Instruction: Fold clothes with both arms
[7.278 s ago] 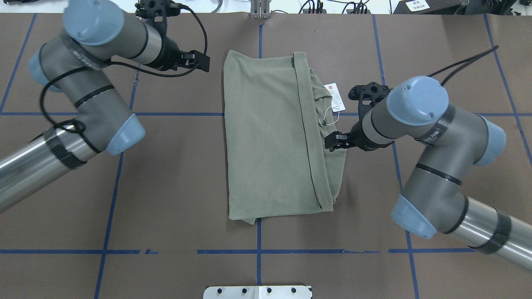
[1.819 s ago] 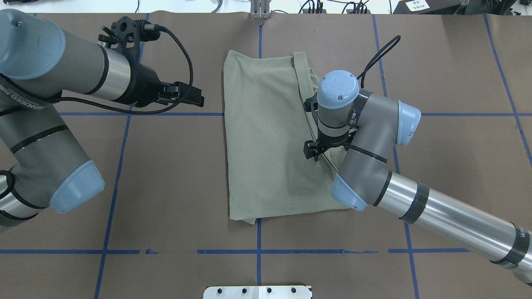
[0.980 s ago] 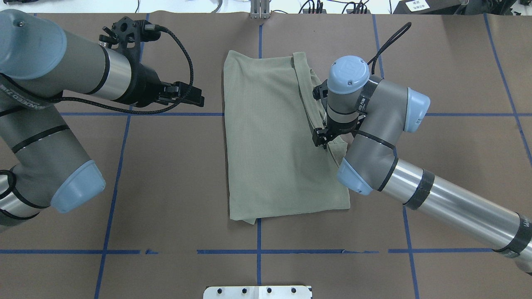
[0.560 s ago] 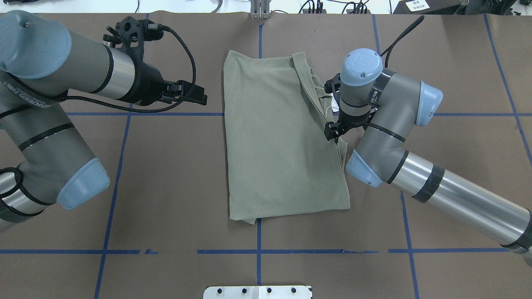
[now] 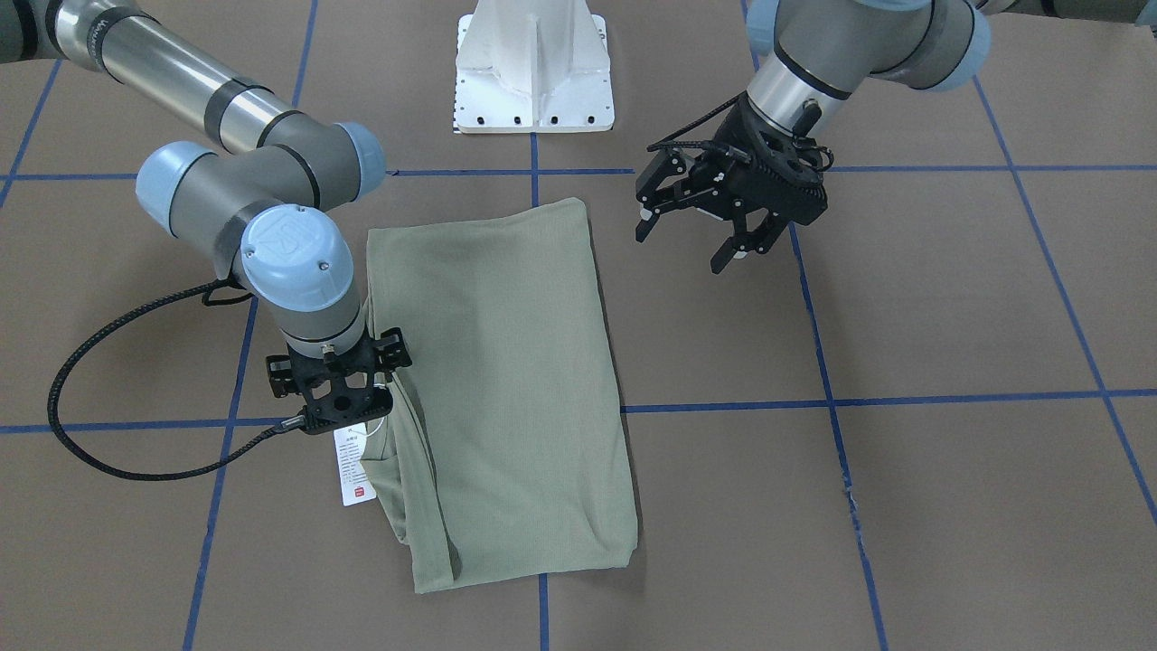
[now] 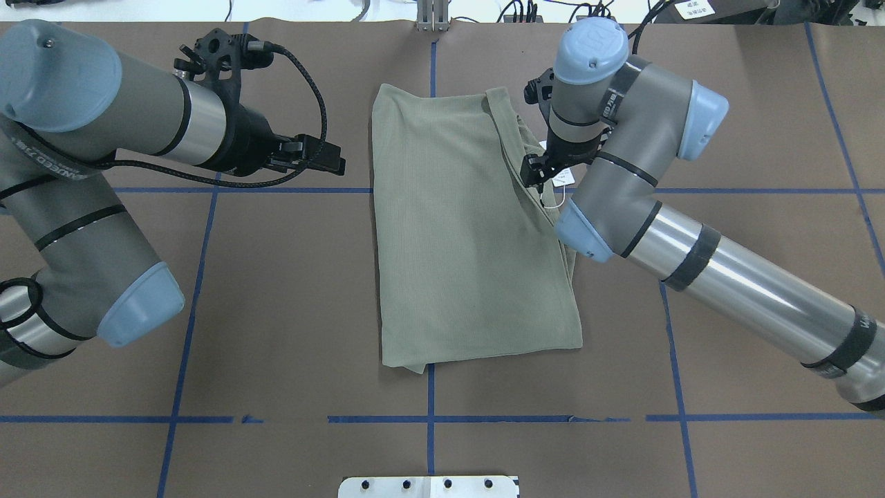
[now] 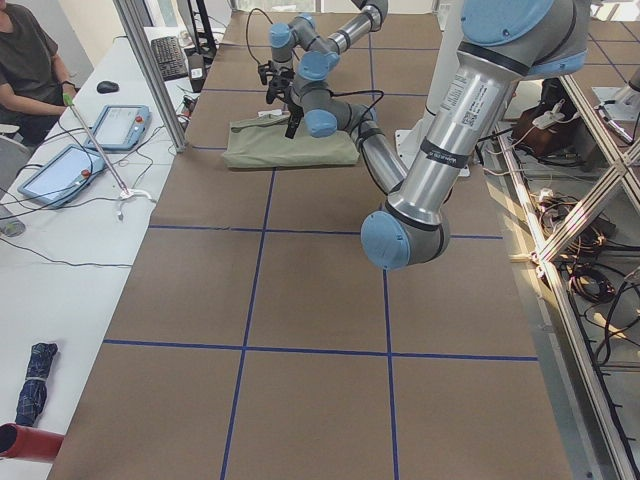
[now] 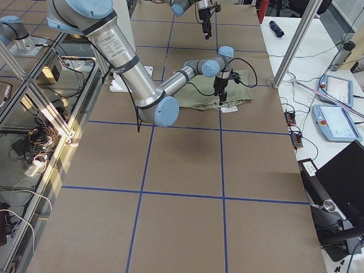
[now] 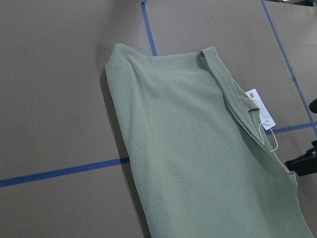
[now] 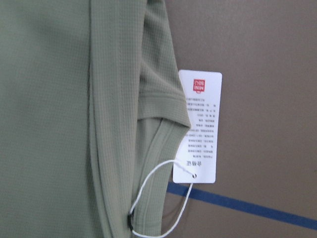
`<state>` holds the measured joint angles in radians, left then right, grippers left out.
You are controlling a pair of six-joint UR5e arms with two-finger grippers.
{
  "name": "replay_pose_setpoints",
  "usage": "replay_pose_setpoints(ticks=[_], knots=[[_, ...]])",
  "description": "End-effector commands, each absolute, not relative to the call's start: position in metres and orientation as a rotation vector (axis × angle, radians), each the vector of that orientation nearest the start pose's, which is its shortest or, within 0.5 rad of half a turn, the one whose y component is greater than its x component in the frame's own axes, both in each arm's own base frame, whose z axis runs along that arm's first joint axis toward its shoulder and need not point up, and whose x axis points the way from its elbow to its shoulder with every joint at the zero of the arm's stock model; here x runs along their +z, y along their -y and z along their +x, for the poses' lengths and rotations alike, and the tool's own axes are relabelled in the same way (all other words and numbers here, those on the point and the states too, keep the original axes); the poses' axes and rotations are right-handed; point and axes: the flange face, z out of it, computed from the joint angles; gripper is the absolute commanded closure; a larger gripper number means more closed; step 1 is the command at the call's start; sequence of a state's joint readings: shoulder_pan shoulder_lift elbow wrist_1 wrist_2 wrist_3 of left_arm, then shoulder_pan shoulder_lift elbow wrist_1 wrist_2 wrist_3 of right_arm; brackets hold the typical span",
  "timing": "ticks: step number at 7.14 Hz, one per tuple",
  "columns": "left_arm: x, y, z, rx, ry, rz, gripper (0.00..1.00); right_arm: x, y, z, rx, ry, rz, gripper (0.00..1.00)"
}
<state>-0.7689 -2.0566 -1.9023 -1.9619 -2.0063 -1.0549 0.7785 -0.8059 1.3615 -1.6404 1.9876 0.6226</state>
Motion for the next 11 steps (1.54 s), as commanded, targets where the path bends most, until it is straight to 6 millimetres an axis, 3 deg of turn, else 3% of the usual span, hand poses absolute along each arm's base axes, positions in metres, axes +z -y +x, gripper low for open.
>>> replay_pose_setpoints(ticks=[1,2,3,7,11], knots=[[0.193,0.475,0.357,0.042,-1.172,0.406,0.0,0.276,0.634,-0.507,-0.257,0.603,0.081,0.0],[0.194,0.476,0.357,0.041,-1.171,0.407,0.0,0.3,0.643,-0.521,-0.26,0.616,0.098,0.0],[0.193,0.476,0.356,0.04,-1.171,0.408,0.0,0.308,0.643,-0.525,-0.264,0.613,0.096,0.0],[0.194,0.477,0.357,0.039,-1.17,0.407,0.0,0.313,0.627,-0.543,-0.291,0.612,0.075,0.0],[0.197,0.479,0.359,0.036,-1.165,0.401,0.0,0.327,0.631,-0.535,-0.294,0.599,0.066,0.0]])
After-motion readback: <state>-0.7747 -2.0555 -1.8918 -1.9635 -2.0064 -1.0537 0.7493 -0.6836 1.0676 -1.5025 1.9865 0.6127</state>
